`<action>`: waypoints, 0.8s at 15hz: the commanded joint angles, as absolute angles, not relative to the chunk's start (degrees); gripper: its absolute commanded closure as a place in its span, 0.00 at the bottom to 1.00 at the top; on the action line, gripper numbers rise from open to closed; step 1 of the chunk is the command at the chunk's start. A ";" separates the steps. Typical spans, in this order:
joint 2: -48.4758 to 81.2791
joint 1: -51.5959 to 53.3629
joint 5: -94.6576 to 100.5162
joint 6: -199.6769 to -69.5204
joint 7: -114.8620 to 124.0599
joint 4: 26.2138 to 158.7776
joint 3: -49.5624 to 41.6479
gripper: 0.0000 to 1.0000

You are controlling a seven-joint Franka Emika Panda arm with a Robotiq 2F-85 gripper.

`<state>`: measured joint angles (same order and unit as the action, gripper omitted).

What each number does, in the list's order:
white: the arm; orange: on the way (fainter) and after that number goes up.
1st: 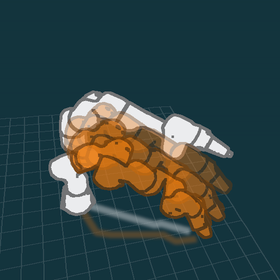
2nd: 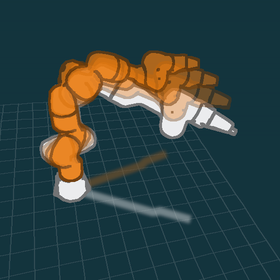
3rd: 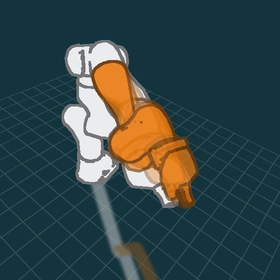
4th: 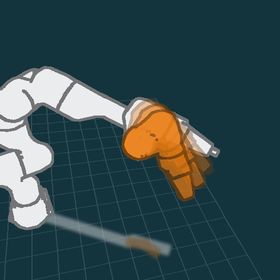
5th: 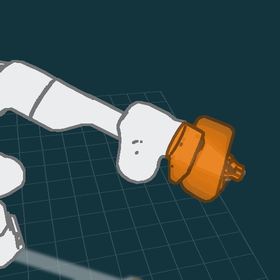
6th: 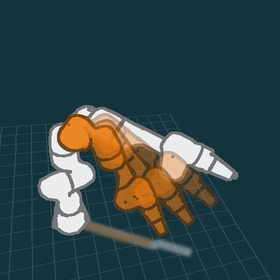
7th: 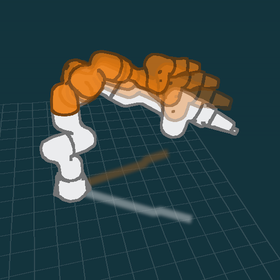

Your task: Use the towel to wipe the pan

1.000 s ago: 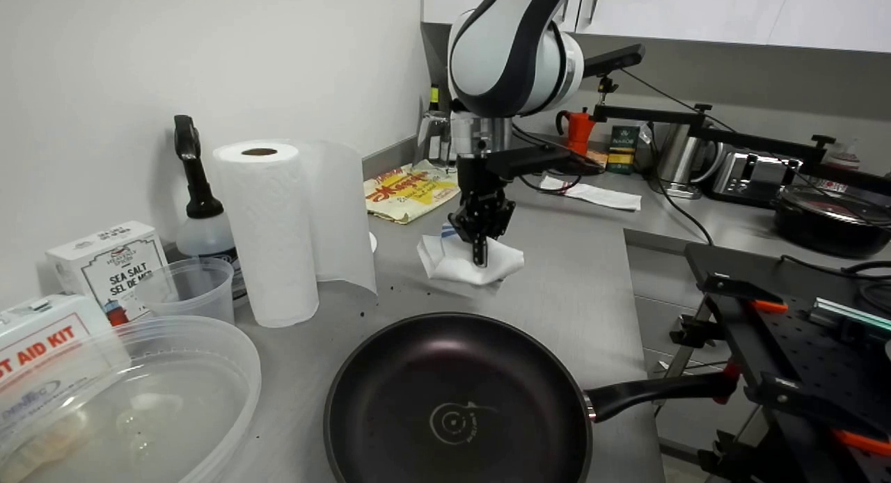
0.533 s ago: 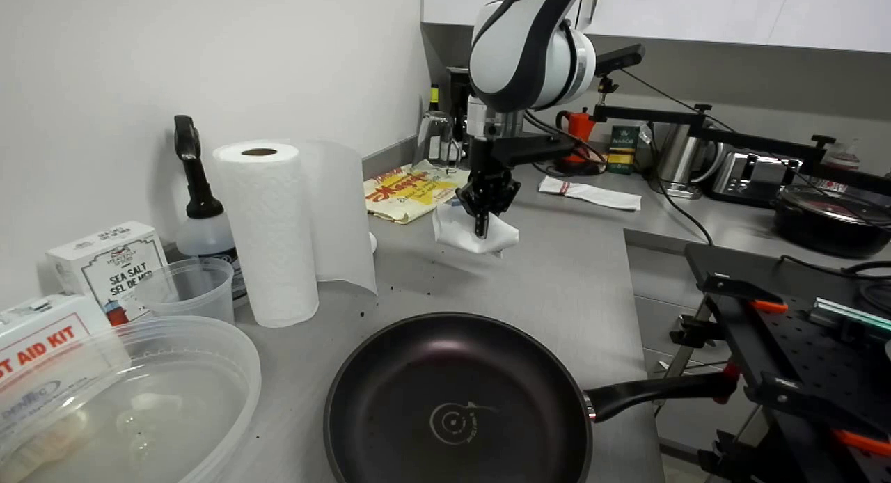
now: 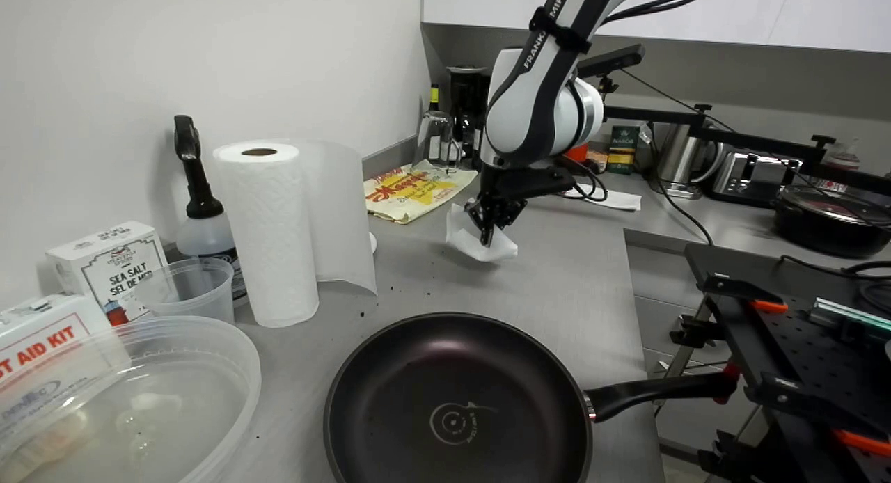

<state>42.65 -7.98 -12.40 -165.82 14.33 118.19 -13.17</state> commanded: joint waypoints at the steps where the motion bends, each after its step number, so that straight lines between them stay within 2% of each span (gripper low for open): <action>1: 45.78 -7.70 -12.45 -167.09 16.90 116.87 -14.43 0.96; 12: 46.33 -10.11 -14.33 -161.59 17.05 116.36 -10.41 0.96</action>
<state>46.66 -8.78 -13.19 -164.03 16.97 117.29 -12.27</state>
